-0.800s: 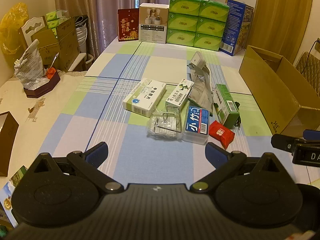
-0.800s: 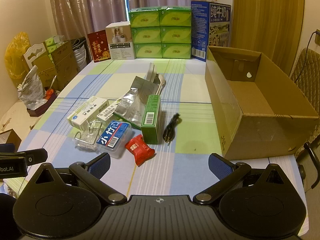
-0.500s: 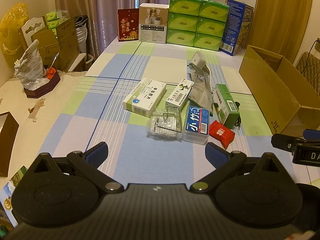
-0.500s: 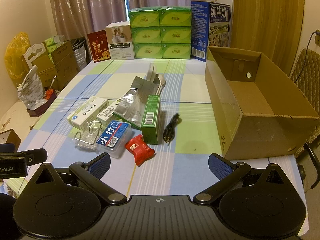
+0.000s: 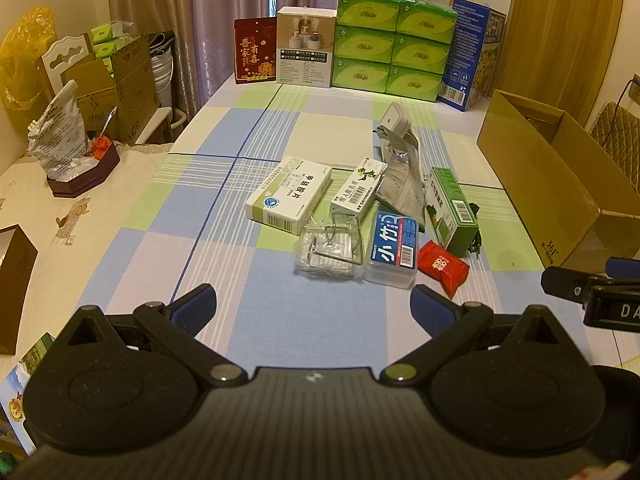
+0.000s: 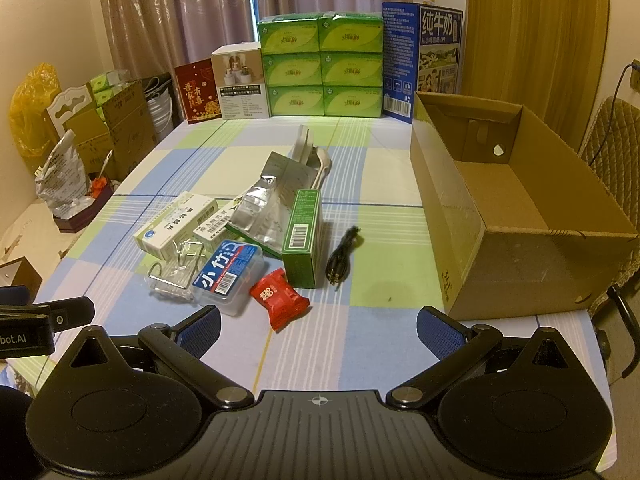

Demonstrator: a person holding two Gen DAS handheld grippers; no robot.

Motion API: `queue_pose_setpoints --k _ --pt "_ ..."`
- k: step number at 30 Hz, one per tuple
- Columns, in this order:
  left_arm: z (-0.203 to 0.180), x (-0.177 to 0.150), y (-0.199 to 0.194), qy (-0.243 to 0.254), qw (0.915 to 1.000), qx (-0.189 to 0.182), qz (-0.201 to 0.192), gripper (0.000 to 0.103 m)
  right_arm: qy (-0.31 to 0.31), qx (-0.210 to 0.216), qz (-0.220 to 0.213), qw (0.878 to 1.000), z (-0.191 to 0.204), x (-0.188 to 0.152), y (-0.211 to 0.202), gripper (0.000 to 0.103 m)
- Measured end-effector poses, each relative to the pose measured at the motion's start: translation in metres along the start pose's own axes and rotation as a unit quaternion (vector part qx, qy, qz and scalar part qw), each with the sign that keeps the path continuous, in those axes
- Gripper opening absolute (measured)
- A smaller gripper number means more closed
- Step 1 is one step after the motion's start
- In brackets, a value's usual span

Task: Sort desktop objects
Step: 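Move both grippers toward the bagged wire rack and red candy packet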

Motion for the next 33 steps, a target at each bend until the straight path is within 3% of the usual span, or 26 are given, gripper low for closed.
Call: queue_pose_setpoints --k 22,28,33 --pt "-0.001 -0.001 0.001 0.006 1.0 -0.001 0.002 0.101 0.004 0.002 -0.001 1.0 0.0 -0.002 0.0 0.101" --pt "0.006 0.002 0.004 -0.01 0.9996 -0.008 0.024 0.101 0.017 0.01 0.004 1.0 -0.003 -0.001 0.002 0.101" --pt "0.007 0.005 0.004 0.006 0.9988 -0.023 0.042 0.102 0.013 0.018 0.013 1.0 -0.006 0.002 0.003 0.101"
Point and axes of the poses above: each gripper's, at about its wrist camera, not at the fingertips, and y roughly the way its jaws point, z to its left, x to its top, the point moved 1 cm from there along y, roughly the way its jaws point, and after that the axes turned 13 degrees about -y, right-handed, at the moved point
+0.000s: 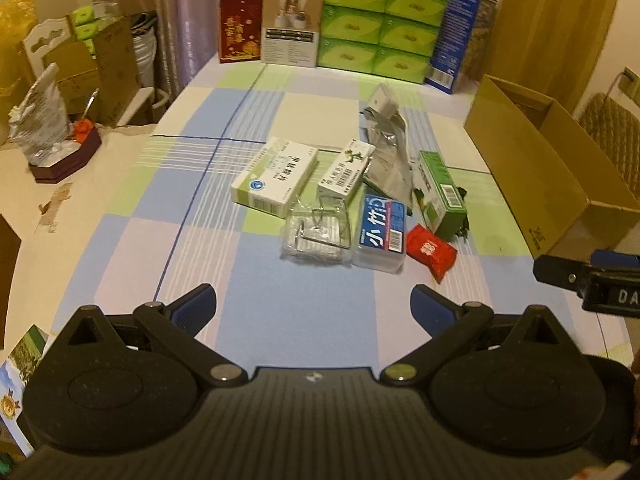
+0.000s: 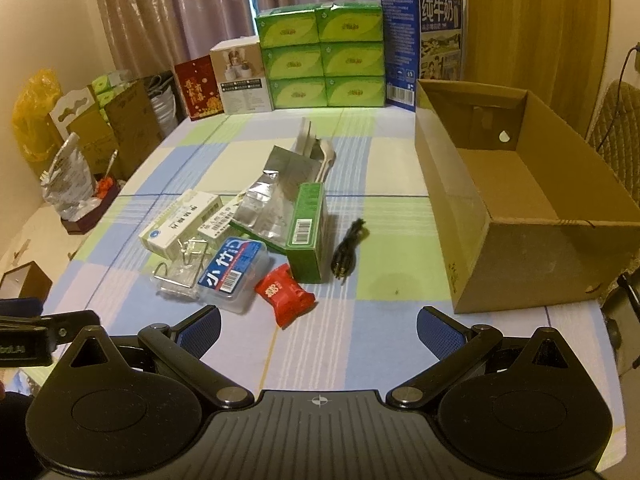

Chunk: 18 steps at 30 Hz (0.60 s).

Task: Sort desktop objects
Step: 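Move both grippers toward the bagged wire rack and red candy packet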

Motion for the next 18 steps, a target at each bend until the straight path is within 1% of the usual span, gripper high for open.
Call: queue_pose_setpoints --k 4,8,13,16,18 --pt "0.002 0.003 0.0 0.009 0.9999 0.004 -0.001 0.102 -0.002 0.014 0.002 1.0 -0.001 0.002 -0.003 0.101" --pt "0.005 0.008 0.004 0.021 0.9998 0.004 0.0 0.102 -0.029 0.013 0.005 0.999 0.004 0.01 -0.004 0.101" --pt "0.001 0.019 0.016 0.039 0.9992 0.003 -0.001 0.102 -0.031 0.017 -0.017 0.999 0.001 0.021 -0.004 0.101" --pt "-0.002 0.023 0.027 0.053 0.9986 0.007 -0.003 0.102 -0.051 0.038 -0.031 0.997 0.001 0.023 -0.001 0.101" --pt "-0.003 0.025 0.036 0.061 0.9981 0.009 -0.004 0.102 -0.058 0.027 -0.032 0.997 0.003 0.023 0.002 0.101"
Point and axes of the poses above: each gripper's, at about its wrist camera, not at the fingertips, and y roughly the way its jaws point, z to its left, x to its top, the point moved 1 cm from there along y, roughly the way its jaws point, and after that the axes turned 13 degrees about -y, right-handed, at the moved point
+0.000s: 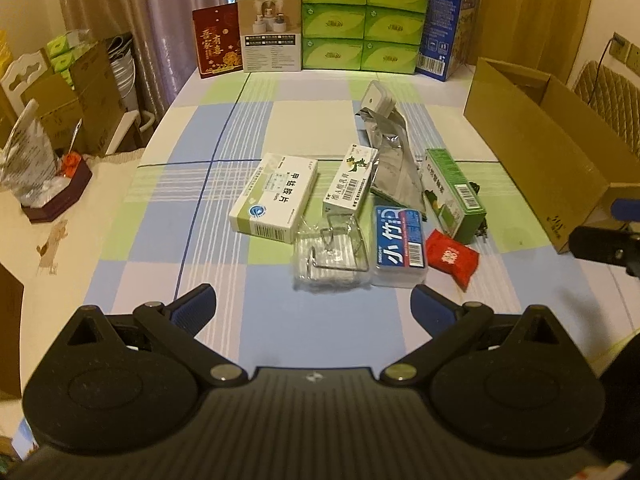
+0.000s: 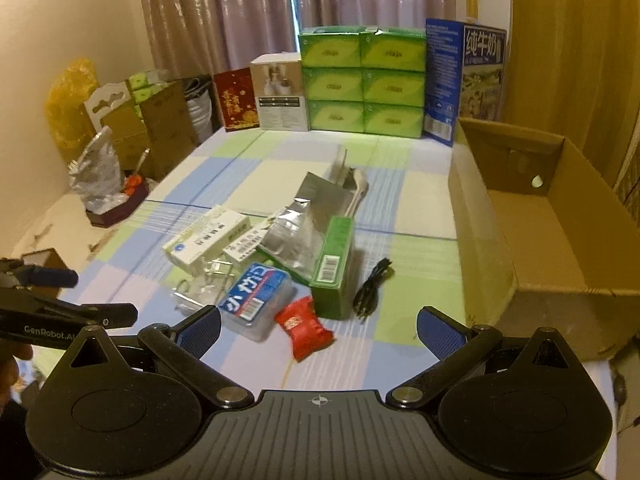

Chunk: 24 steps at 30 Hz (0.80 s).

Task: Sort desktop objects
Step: 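Move both grippers toward the bagged wire rack and red candy packet, then close the left gripper on the bagged wire rack while the right gripper grasps the red candy packet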

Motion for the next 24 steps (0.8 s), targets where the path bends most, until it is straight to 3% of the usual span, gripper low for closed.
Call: queue_pose_setpoints --k 4,11,18,20,22,24 --pt "0.0 0.0 0.017 0.009 0.9999 -0.01 0.0 0.102 -0.009 -0.02 0.026 0.999 0.001 -0.006 0.019 0.101" --pt "0.0 -0.008 0.051 0.015 0.9999 -0.003 0.003 0.102 -0.005 -0.004 0.056 0.998 -0.007 -0.029 0.058 0.101" --pt "0.001 -0.016 0.074 0.022 0.9996 -0.001 -0.015 0.101 -0.034 0.015 0.059 0.998 -0.007 -0.04 0.087 0.101" --pt "0.002 -0.017 0.079 0.022 0.9997 0.001 -0.011 0.094 -0.048 0.02 0.05 0.997 -0.006 -0.045 0.094 0.101" --pt "0.003 -0.016 0.084 0.016 0.9998 0.0 -0.009 0.092 -0.059 0.027 0.037 0.997 -0.004 -0.049 0.098 0.099" --pt "0.003 -0.014 0.088 0.013 0.9999 -0.005 -0.01 0.091 -0.073 0.028 0.033 0.996 -0.001 -0.052 0.103 0.087"
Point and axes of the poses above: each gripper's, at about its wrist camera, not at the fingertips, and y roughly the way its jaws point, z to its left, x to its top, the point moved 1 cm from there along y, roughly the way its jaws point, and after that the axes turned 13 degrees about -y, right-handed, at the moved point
